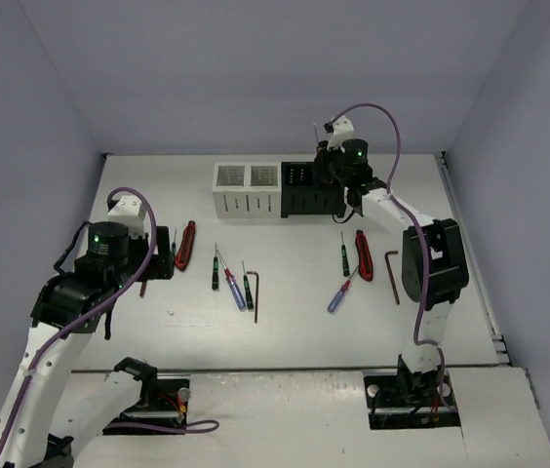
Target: Sort the tools into containers
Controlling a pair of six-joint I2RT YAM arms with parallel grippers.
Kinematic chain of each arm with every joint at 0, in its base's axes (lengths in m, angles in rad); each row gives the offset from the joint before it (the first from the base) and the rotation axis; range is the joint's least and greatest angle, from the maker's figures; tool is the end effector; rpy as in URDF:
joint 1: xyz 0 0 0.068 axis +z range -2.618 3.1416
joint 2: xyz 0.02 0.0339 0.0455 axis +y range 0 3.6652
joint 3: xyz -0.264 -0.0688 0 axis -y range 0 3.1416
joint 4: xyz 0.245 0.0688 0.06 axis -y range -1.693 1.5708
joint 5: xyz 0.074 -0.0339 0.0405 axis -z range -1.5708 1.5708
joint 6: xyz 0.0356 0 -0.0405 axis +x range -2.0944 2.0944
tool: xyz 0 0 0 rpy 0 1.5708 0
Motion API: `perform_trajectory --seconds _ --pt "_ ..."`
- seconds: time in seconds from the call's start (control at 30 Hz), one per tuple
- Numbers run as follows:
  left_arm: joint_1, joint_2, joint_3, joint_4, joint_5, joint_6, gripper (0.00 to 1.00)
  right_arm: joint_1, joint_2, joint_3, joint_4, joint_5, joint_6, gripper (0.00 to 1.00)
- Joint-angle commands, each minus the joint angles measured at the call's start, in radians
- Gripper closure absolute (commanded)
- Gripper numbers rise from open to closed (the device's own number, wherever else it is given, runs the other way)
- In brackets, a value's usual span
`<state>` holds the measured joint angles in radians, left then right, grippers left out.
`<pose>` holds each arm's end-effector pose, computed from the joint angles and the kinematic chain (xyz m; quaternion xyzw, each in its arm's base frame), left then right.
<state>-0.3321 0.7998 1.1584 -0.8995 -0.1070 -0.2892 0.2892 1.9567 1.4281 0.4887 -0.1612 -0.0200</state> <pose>0.1319 -0.0415 0.3887 -0.0077 0.8694 -0.1060 0.4825 0.4491 0.1396 0.2820 -0.1658 0.7016 0.1502 0.6766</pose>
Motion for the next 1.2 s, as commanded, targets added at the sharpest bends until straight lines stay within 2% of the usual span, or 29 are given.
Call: perform_trajectory --seconds 0.0,0.13,0.33,0.5,0.7,0.97,1.07,1.1,1.17 --pt "-0.004 -0.006 0.014 0.011 -0.014 0.003 0.18 0.006 -0.01 0.011 0.116 -0.008 -0.001 0.94" --pt "-0.004 -0.013 0.008 0.013 -0.017 0.007 0.18 0.01 -0.032 -0.027 0.116 0.01 0.0 0.9" --pt "-0.004 -0.008 0.008 0.013 -0.017 0.019 0.18 0.014 -0.085 -0.092 0.116 0.034 0.006 0.79" --pt "-0.002 -0.006 0.021 0.013 -0.015 0.029 0.18 0.02 -0.159 -0.127 0.085 0.065 0.018 0.56" --pt "-0.004 -0.013 0.041 0.011 -0.01 0.028 0.18 0.048 -0.287 -0.124 -0.043 0.193 0.078 0.47" --pt "-0.005 -0.016 0.07 -0.007 0.001 0.003 0.18 0.059 -0.537 -0.251 -0.384 0.438 0.372 0.44" --pt "-0.008 -0.017 0.058 -0.007 0.015 -0.008 0.18 0.063 -0.647 -0.371 -0.558 0.468 0.524 0.38" --pt "-0.009 -0.015 0.053 -0.007 0.018 -0.009 0.18 0.068 -0.68 -0.412 -0.6 0.471 0.553 0.34" --pt "-0.014 -0.01 0.048 -0.011 0.02 -0.012 0.18 0.083 -0.724 -0.474 -0.647 0.469 0.645 0.32"
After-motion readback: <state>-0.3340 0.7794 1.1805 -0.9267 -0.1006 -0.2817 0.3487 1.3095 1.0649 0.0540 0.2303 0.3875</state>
